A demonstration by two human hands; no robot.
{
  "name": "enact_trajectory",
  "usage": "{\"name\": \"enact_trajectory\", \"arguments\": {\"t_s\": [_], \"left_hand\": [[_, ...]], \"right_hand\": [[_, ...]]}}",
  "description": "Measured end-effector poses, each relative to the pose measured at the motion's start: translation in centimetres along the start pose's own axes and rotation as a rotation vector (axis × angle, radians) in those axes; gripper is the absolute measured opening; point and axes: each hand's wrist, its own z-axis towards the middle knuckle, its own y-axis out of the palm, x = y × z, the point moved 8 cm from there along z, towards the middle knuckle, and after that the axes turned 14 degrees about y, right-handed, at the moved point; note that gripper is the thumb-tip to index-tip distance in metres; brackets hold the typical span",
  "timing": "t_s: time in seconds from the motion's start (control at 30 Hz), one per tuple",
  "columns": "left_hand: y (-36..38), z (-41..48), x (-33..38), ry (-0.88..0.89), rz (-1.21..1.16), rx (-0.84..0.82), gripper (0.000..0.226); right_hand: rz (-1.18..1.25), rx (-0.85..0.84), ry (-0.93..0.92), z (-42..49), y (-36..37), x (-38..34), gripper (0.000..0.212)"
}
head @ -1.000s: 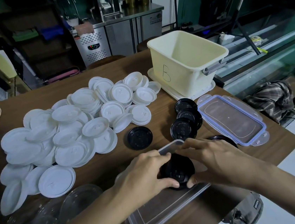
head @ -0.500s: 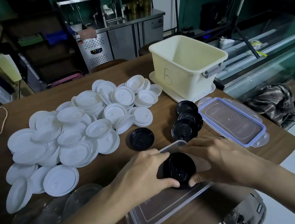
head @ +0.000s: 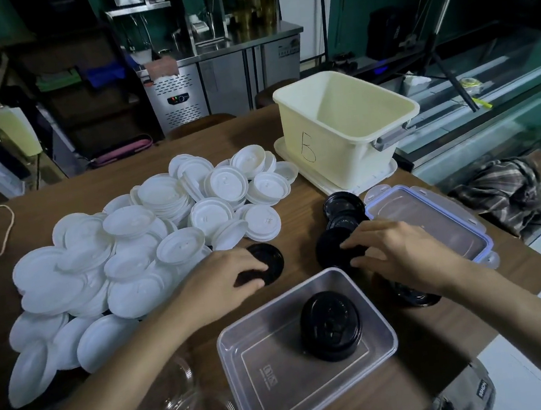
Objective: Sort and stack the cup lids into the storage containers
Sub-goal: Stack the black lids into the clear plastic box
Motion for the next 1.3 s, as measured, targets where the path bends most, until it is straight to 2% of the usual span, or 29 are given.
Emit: {"name": "enact_trajectory", "arguments": {"t_s": [0.1, 0.17, 0.3, 0.4, 0.47, 0.7, 0.8, 0.93, 1.0, 1.07, 1.13, 1.23, 1.3], "left_hand": [[1.5, 0.0, -0.6, 0.041, 0.091, -0.121, 0.038], [2.1, 0.1, -0.9, 0.049, 0.16, -0.141, 0.035], [2.4, 0.3, -1.1, 0.098, 0.251, -0.089, 0.014], [2.1, 0.3, -1.0, 0.088, 0.291, -0.059, 0.01], [1.6, 0.4, -0.7, 0.083, 0.284, -0.021, 0.007], [-1.5, 0.2, 1.5, 0.069, 0.166, 0.111, 0.013], [-3.6, -0.2, 3.7, 0.081, 0.094, 0.177, 0.013], [-6.4, -0.9, 7.0, 0.092, -0.079, 0.336, 0.026], [-6.9, -1.2, 8.1, 0.083, -0.207, 0.397, 0.031], [-6.5, -1.3, 8.5, 0.039, -0.358, 0.379, 0.035], [-4.9, -1.2, 8.3, -0.001, -0.442, 0.282, 0.04], [-2.4, -1.2, 8.1, -0.032, -0.424, 0.159, 0.039], [-1.1, -1.2, 8.2, -0.047, -0.407, 0.144, 0.036]], "right_hand": [[-0.089, 0.007, -0.121, 0.6, 2.4, -0.1, 0.037], [-0.11, 0.027, -0.189, 0.7, 3.5, -0.3, 0.036], [-0.14, 0.125, -0.294, 0.7, 3.4, -1.1, 0.012], [-0.136, 0.185, -0.301, 0.8, 2.9, -1.6, 0.014], [-0.091, 0.196, -0.271, 1.0, 2.3, -1.6, 0.007], [0.158, 0.11, -0.051, 1.6, -0.3, -1.2, 0.012], [0.289, 0.132, -0.001, 1.0, -2.1, -1.5, 0.012], [0.415, 0.158, 0.022, -0.1, -4.1, -2.4, 0.008], [0.472, 0.168, 0.027, -0.5, -4.8, -2.6, 0.014], [0.494, 0.157, 0.011, -0.8, -5.2, -3.1, 0.025], [0.482, 0.148, -0.017, -1.1, -5.4, -3.5, 0.033], [0.452, 0.144, -0.043, -1.8, -5.5, -4.0, 0.038], [0.439, 0.105, -0.035, -2.2, -5.4, -4.1, 0.039]]}}
